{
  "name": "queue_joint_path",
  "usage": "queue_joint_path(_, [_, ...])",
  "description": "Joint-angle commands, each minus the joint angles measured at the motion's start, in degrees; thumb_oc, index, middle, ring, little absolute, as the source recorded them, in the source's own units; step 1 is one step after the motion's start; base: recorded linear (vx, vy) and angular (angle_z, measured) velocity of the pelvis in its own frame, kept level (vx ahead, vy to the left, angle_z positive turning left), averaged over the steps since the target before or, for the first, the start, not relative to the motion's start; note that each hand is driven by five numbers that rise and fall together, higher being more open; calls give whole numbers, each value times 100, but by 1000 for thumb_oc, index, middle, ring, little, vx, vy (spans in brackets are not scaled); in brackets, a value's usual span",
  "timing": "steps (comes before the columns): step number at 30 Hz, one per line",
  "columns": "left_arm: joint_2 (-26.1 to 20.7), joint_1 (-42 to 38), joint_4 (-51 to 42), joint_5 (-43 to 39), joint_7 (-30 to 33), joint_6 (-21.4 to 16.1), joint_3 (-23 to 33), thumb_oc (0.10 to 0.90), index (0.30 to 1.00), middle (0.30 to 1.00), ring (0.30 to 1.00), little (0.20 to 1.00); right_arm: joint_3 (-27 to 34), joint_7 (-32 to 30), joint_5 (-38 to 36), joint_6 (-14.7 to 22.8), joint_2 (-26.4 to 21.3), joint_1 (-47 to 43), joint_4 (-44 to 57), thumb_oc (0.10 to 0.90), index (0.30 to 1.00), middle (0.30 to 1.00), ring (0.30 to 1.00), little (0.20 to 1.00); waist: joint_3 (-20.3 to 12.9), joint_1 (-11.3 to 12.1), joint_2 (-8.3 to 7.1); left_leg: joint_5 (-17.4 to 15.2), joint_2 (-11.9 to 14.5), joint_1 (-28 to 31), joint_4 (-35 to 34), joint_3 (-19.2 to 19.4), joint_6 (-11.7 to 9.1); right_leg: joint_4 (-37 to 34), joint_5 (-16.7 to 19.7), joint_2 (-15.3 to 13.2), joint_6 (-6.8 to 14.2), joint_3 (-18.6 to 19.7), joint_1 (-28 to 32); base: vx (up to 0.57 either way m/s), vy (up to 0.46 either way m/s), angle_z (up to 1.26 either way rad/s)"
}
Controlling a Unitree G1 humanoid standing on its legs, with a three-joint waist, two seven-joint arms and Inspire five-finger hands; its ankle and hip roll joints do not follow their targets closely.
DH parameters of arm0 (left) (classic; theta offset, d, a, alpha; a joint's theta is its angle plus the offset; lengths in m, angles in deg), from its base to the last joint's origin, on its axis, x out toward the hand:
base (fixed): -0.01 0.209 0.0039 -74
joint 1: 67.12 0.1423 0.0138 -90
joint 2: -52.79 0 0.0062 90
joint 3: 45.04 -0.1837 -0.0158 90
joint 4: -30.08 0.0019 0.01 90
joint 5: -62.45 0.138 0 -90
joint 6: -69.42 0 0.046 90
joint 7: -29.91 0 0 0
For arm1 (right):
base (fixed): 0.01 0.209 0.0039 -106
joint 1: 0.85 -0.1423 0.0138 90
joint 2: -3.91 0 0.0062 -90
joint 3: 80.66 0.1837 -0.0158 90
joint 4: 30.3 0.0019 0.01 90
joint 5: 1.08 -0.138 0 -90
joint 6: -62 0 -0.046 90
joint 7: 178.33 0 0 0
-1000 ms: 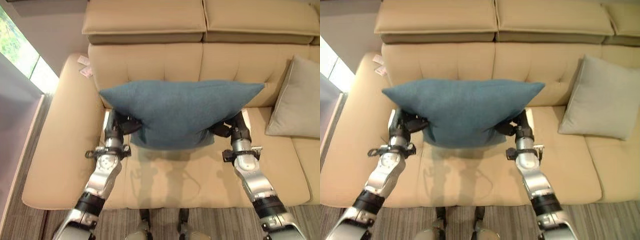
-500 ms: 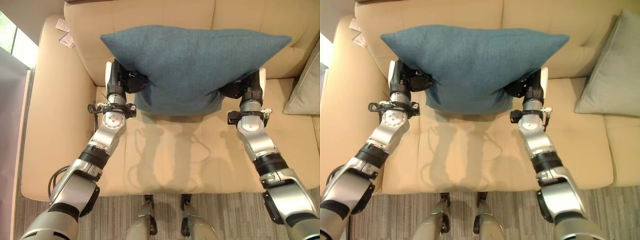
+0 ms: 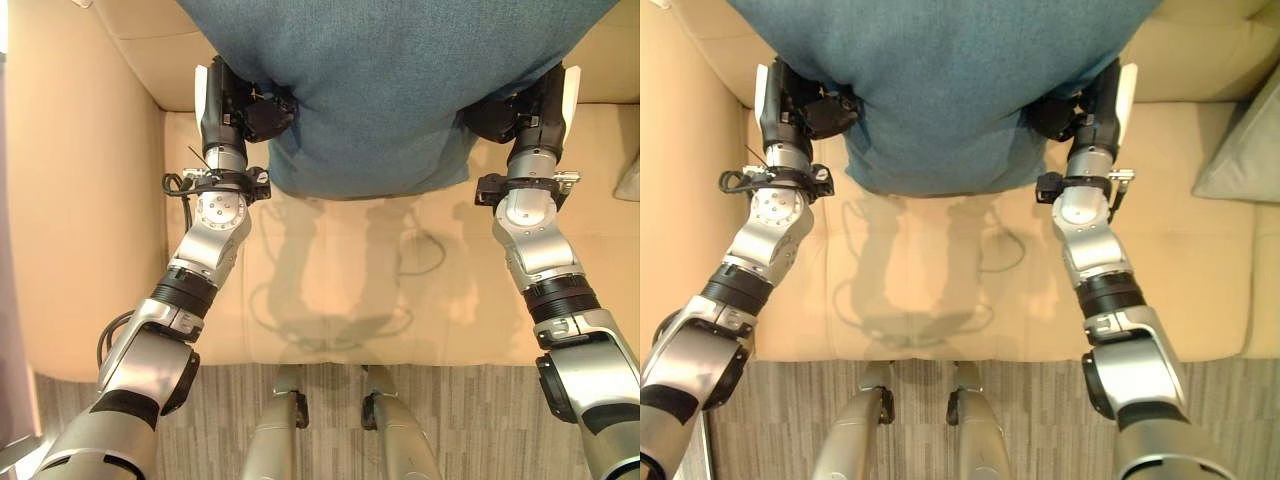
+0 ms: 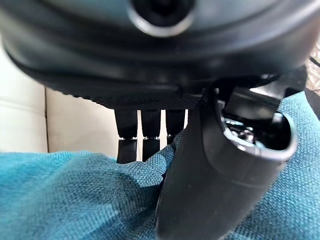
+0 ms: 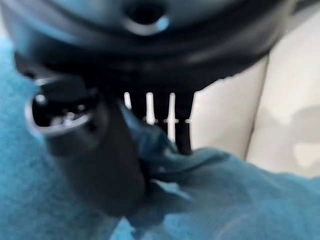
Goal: Pick up all the scattered cushions and arrange them neatly on the sofa.
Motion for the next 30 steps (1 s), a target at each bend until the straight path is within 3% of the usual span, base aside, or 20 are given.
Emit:
queue_joint_path(1, [-12,-584,128,422,89,-514,-255,800,900,900,900,900,27,-371,438,466,-52,-669,143,800,900,900,900,900,-788,75,-49,-986,-155,284,11,141,-296,-174,-295,12,756,66,-27,0,0,0])
queue_joint_path(7, [-372,-872,529,576,208,-350,-270,800,900,900,900,900,-78,-602,736,154,-402,-895,-228,800,900,900,900,900,-793,71,-43,-984,-157,282,11,132,-293,-174,-292,12,764,77,-22,-11,-5,16])
queue_joint_path(15, [-717,-909,1082,223,152,-189,-107,800,900,900,900,900,-279,-525,521,-255,-816,-1109,-993,800,900,900,900,900,-841,58,-81,-1000,-165,356,11,140,-296,-174,-277,31,767,67,40,-4,-4,-3])
queue_joint_path(20, [-1106,-678,1184,146,65,-112,50,800,900,900,900,900,-197,-405,411,-418,-1184,-902,-1225,800,900,900,900,900,-897,47,-101,-1008,-155,412,11,139,-300,-174,-287,49,767,70,98,0,-2,-1])
queue_joint_path(24, [-1106,-677,1183,147,66,-112,49,800,900,900,900,900,-195,-405,412,-419,-1184,-899,-1223,800,900,900,900,900,-898,48,-102,-1008,-155,412,11,139,-300,-174,-287,49,767,70,98,9,-3,0])
queue_joint_path(25, [-1388,22,783,190,-45,-144,445,800,900,900,900,900,365,-377,329,-391,-1374,-45,-1012,800,900,900,900,900,-981,35,-116,-1061,-140,559,11,152,-297,-174,-336,50,759,33,254,38,-13,3])
queue_joint_path(26, [-1386,32,773,192,-42,-140,441,800,900,900,900,900,379,-378,334,-397,-1371,-21,-996,800,900,900,900,900,-988,40,-122,-1062,-140,561,11,153,-297,-174,-337,50,759,34,256,131,-22,3])
queue_joint_path(27, [-1456,1049,-9,379,-249,-227,899,800,900,900,900,900,937,-164,510,-302,-1287,1155,-478,800,900,900,900,900,-1114,17,-143,-1147,-101,828,11,185,-285,-174,-415,49,727,12,525,135,-11,2])
queue_joint_path(30, [-1312,1854,-512,560,-344,-227,1217,800,900,900,900,900,1326,-24,693,-261,-1013,2011,-19,800,900,900,900,900,-1214,17,-186,-1179,-76,1043,11,208,-273,-174,-447,39,707,-4,731,111,-8,-7])
